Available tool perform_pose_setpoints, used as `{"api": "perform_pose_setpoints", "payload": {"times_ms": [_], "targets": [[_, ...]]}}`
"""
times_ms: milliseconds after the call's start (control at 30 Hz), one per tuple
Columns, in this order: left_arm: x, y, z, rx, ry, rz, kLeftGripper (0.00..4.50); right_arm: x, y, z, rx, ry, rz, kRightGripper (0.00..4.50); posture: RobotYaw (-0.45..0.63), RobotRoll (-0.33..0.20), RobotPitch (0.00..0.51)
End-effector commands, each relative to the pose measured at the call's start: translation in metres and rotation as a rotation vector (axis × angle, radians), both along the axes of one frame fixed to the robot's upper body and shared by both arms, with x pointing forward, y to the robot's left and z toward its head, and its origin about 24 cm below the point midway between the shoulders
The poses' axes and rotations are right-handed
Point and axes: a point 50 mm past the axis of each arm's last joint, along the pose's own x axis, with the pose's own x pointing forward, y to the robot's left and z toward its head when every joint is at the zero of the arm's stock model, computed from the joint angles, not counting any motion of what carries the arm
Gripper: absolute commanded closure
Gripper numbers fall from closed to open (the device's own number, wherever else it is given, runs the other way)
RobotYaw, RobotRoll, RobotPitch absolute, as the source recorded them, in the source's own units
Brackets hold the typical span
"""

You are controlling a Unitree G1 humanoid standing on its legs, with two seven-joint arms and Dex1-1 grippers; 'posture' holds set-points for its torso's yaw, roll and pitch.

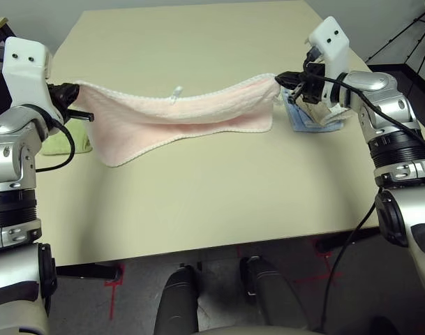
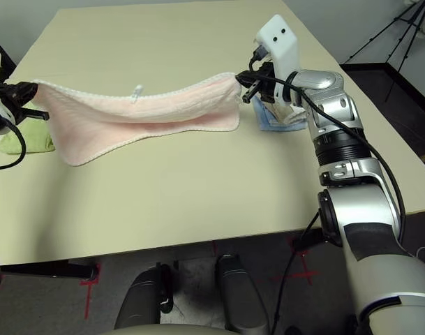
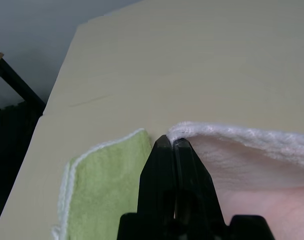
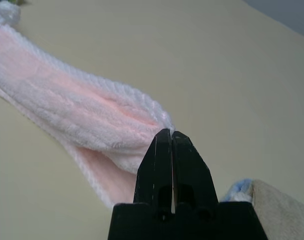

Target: Fold the towel and set it aside.

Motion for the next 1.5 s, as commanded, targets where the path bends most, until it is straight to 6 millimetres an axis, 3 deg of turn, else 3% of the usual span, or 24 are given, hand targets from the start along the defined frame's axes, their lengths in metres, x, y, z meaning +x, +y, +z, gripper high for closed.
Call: {"api": "perform_pose_setpoints", "payload": {"times_ms": [33,267,467,833,1100,1500], "targets": [[0.007,0.006,0.003,0.039,0.000,0.020,4.48,0.011,0.000,0.012,0.021,-0.062,-0.099,4.50,-0.08,0.000,0.144],[0.025,0.018,0.018,0.072,-0.057,0.067,4.48,0.034,0.008,0.015,-0.023,-0.180,-0.308,4.50,-0.08,0.000,0.142],[0.032,0.019,0.018,0.089,-0.099,0.107,4.48,0.037,0.016,0.008,-0.024,-0.245,-0.346,4.50,-0.05,0.000,0.139],[0.035,0.018,0.023,0.121,-0.158,0.130,4.48,0.036,0.017,0.018,-0.007,-0.338,-0.349,4.50,-0.06,0.000,0.138],[0.038,0.010,0.041,0.140,-0.265,0.110,4.48,0.035,0.000,0.036,0.019,-0.451,-0.476,4.50,-0.07,0.000,0.133],[0.039,0.005,0.035,0.125,-0.242,0.072,4.48,0.032,-0.022,0.035,0.006,-0.480,-0.523,4.50,-0.09,0.000,0.133]]}}
